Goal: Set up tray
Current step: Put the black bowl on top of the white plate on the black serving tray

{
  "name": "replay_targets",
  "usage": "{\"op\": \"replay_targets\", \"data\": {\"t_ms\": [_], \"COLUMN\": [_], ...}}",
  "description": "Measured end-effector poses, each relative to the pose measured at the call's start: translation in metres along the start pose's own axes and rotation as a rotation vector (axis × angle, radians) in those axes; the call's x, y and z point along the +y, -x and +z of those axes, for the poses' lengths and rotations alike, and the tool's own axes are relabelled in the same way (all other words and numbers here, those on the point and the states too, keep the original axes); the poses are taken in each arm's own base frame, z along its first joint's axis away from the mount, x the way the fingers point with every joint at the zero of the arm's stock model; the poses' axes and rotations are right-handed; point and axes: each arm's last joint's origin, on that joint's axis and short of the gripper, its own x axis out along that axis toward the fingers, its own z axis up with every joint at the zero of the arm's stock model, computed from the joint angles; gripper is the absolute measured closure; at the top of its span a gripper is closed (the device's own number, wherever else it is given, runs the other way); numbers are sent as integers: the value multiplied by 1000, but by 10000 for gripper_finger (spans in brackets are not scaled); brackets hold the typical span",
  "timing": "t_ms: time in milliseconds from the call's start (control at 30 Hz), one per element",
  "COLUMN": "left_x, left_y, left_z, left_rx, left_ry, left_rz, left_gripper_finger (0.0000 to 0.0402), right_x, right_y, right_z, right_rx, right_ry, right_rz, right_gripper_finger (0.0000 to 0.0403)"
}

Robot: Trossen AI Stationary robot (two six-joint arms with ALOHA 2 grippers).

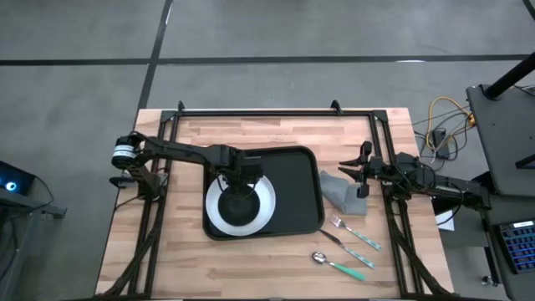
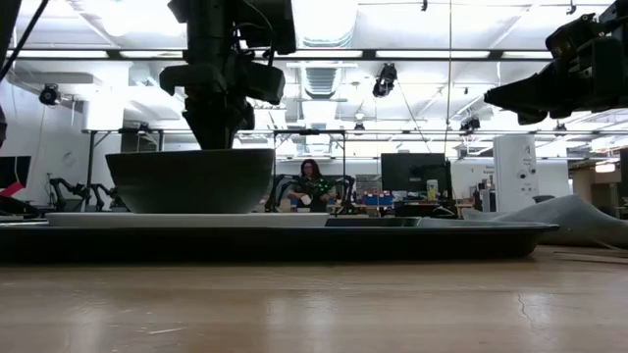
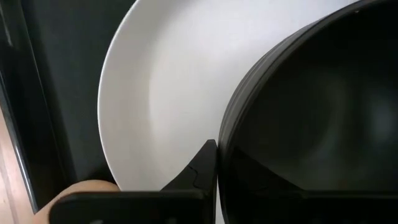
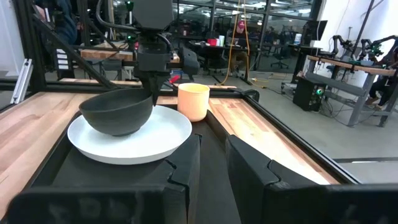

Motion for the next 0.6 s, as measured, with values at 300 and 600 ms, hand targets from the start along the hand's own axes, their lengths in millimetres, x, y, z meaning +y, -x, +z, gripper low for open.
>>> {"op": "replay_targets", "data": {"t_ms": [300, 600], "left_x": [0, 0], "left_y": [-5, -4], "left_z": [-3, -2], "left_rx": [20, 13], "left_ry": [4, 4], "left_rz": [-1, -1], "left_gripper_finger": [398, 398], "right_x": [0, 0], "right_y": [0, 0], "right_z": [0, 0], "right_rx": [0, 0], "right_ry": [0, -1], "right_rz": [0, 0], "right_gripper_finger": [335, 335]}}
